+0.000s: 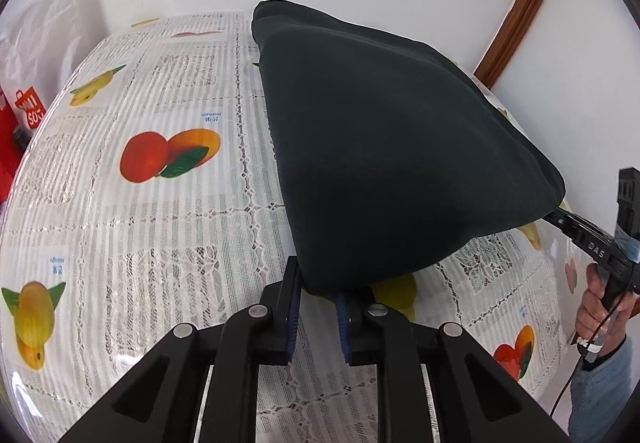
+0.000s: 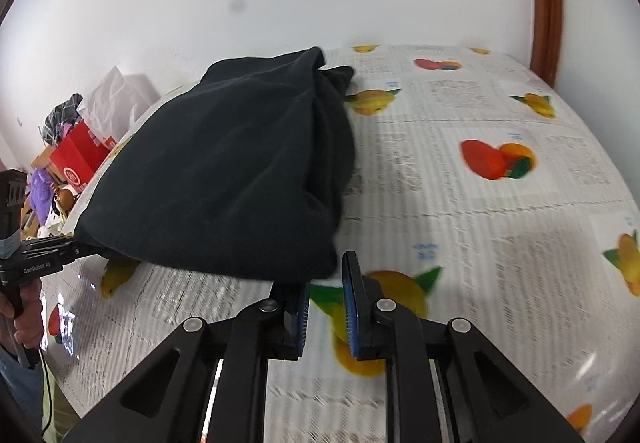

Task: Fold small clothes

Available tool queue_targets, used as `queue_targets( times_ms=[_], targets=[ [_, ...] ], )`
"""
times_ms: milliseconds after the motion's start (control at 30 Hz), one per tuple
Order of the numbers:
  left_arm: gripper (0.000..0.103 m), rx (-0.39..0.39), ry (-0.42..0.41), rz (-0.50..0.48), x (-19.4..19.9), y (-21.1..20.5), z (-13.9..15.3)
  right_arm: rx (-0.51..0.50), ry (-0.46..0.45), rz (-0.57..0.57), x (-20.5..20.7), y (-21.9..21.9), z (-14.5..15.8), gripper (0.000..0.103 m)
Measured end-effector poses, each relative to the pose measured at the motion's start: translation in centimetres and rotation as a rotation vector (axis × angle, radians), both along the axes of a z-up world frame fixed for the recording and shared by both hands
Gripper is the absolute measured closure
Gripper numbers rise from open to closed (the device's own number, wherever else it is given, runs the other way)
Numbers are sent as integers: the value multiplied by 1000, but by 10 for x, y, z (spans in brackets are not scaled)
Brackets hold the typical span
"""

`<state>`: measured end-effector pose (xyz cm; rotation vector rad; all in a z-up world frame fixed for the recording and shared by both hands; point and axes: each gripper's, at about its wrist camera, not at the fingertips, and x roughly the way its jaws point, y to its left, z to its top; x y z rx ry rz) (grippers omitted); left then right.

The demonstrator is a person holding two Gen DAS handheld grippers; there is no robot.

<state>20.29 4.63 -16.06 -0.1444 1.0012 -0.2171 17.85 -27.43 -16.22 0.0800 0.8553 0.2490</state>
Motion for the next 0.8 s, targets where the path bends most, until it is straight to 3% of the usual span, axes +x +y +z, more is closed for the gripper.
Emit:
queue_targets(
  times_ms=[133, 267, 433, 567, 800],
  targets=[
    [83, -14, 8, 5, -8, 2, 2, -4, -37, -38, -15, -16, 18, 86],
    [72, 6, -19, 9, -20, 3, 10, 25, -96, -71, -20, -23, 39, 86],
    [68, 31, -65, 15, -30, 5, 27, 33, -146, -31, -13, 2, 56, 86],
    [64, 44, -96, 21, -27, 1, 41, -1, -131, -1, -2, 25, 49, 86],
    [59, 70, -128, -5, 0, -14, 45, -77, -84, -55, 5, 28, 32, 86]
  ],
)
